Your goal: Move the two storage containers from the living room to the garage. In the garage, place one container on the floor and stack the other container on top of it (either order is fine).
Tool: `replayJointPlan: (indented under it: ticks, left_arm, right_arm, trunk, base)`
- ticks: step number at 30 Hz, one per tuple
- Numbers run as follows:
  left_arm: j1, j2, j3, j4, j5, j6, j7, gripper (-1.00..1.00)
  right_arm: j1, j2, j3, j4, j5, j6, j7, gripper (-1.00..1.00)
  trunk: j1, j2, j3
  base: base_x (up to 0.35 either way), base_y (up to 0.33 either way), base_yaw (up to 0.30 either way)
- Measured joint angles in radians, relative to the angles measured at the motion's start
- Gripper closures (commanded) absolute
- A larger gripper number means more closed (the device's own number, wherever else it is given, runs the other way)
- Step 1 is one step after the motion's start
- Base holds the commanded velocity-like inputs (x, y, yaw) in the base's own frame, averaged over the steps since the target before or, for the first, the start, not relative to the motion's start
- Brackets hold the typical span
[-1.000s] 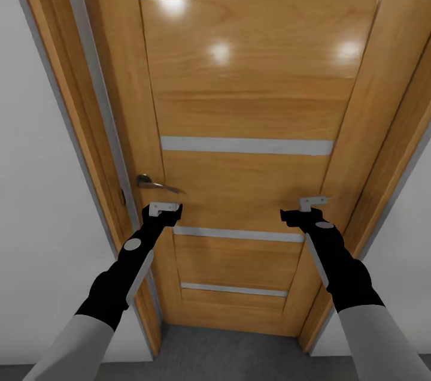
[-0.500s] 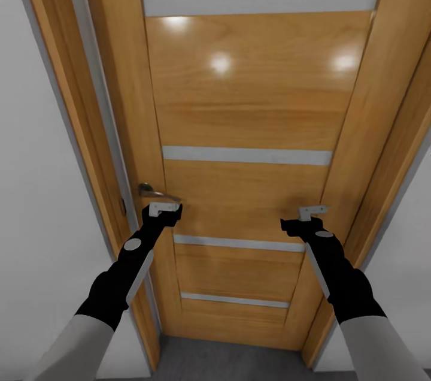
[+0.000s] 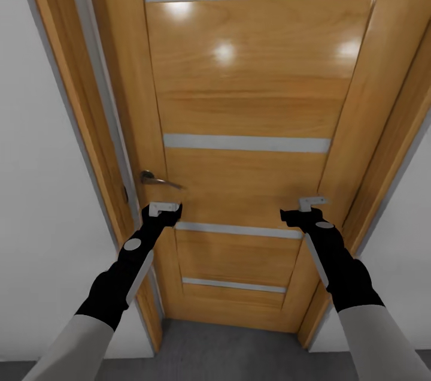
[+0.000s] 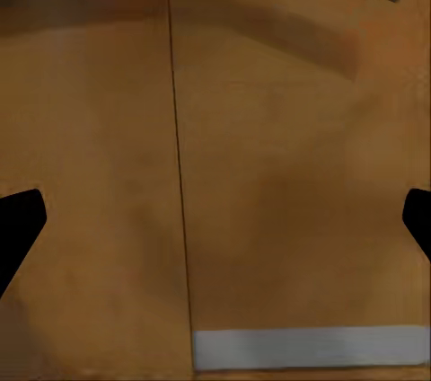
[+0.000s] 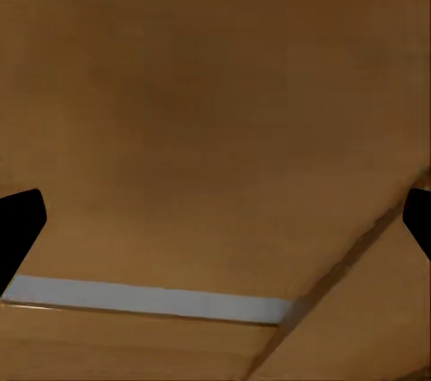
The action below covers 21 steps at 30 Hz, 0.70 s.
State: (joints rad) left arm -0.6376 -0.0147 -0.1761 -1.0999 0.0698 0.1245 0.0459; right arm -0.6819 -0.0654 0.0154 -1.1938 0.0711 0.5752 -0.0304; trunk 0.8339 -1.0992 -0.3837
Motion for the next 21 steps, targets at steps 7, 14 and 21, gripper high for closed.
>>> replayJointPlan:
  ticks: [7, 14, 21]
  left_arm:
    - [0.0, -0.001, 0.0, 0.0, 0.0, 0.0, 0.001, -1.0]
    - [0.0, -0.001, 0.0, 0.0, 0.001, -0.001, 0.001, -1.0]
    - [0.0, -0.002, 0.0, 0.0, 0.001, -0.001, 0.001, -1.0]
  right_arm:
    - [0.0, 0.0, 0.0, 0.0, -0.001, 0.0, 0.0, -1.0]
    - [0.0, 0.0, 0.0, 0.0, -0.001, 0.0, 0.0, -1.0]
    - [0.0, 0.0, 0.0, 0.0, -0.001, 0.0, 0.001, -1.0]
  trunk:
    - [0.0, 0.0, 0.0]
    - [-0.001, 0.0, 0.0]
    - [-0.001, 0.0, 0.0]
  base:
    - [-0.226, 0.0, 0.0]
    - [-0.036, 0.0, 0.0]
    - [-0.006, 0.0, 0.0]
